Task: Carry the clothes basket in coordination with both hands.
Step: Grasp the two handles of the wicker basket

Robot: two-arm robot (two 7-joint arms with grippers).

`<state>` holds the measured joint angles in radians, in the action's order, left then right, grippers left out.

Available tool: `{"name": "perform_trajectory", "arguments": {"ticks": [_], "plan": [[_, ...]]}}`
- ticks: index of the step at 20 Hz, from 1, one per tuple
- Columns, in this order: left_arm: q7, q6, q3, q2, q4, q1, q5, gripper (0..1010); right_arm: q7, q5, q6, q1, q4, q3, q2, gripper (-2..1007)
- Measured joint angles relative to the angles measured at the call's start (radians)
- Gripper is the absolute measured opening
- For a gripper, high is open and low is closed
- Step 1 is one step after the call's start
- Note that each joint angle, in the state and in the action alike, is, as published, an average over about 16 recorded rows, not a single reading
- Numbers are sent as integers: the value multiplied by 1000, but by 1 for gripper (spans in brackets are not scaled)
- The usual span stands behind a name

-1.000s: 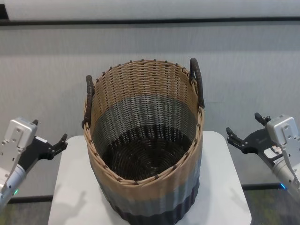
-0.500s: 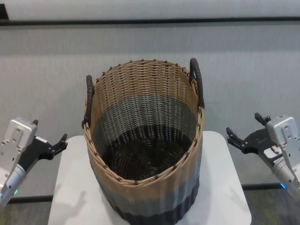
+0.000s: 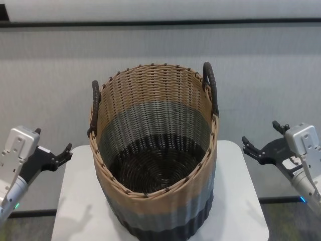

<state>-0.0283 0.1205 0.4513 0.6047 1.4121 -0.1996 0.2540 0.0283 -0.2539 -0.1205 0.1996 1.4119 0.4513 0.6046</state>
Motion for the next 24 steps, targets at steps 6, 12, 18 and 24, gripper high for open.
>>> {"name": "perform_trajectory", "arguments": {"ticks": [6, 12, 18, 24], "plan": [[0, 0, 0, 0, 0, 0, 0, 1002, 0, 0, 0, 0, 0, 0, 0, 1005], [1, 0, 0, 0, 0, 0, 0, 1002, 0, 0, -1, 0, 0, 0, 0, 1005], [7, -4, -10, -2, 0, 0, 2, 1002, 18, 14, 12, -5, 8, -7, 1, 1005], [-3, -6, -33, -11, -4, -7, -4, 1002, 66, 53, 67, -16, 31, -26, 7, 1005]]}}
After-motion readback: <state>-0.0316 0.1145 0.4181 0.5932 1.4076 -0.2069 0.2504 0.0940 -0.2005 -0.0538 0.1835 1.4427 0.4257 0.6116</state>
